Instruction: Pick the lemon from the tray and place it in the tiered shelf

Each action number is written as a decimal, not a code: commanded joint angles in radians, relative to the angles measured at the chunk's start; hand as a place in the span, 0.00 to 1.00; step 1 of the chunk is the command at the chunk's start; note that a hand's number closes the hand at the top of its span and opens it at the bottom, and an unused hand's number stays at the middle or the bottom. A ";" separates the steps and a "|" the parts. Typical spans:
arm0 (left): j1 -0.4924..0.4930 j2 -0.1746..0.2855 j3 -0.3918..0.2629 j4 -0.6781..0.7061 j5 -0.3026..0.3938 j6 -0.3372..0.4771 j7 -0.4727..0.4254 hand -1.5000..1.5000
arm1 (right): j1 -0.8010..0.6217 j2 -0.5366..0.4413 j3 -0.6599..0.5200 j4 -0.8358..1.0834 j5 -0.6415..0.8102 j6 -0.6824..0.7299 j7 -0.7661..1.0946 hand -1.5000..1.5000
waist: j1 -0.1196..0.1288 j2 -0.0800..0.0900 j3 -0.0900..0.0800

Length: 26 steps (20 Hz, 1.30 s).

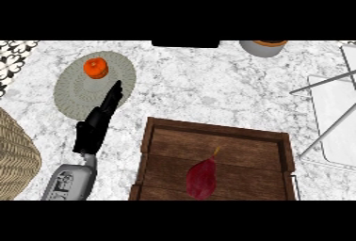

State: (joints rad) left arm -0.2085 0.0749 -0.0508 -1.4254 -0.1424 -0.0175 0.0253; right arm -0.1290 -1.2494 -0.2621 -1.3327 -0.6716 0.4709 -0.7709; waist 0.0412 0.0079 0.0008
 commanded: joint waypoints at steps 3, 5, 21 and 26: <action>-0.028 -0.034 -0.016 0.035 -0.029 0.036 -0.002 0.50 | -0.173 0.040 0.094 0.121 -0.035 0.191 -0.013 1.00 | 0.009 0.006 0.000; -0.060 -0.032 0.000 0.024 -0.014 0.034 0.042 0.50 | -0.203 0.071 0.120 0.133 0.004 0.202 -0.025 1.00 | 0.002 0.003 0.001; 0.033 -0.005 0.001 0.022 -0.022 0.003 -0.021 0.50 | -0.566 0.194 0.204 0.543 0.340 0.107 0.021 0.00 | -0.012 0.000 0.000; 0.024 0.011 0.014 -0.024 -0.007 -0.011 0.006 0.50 | -0.596 0.173 0.178 0.587 0.237 0.268 0.126 0.00 | -0.017 -0.003 0.000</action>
State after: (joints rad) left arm -0.1961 0.0667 -0.0445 -1.4408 -0.1524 -0.0130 0.0362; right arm -0.6771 -1.0760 -0.0647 -0.8074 -0.3796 0.5538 -0.6265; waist 0.0236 0.0034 0.0040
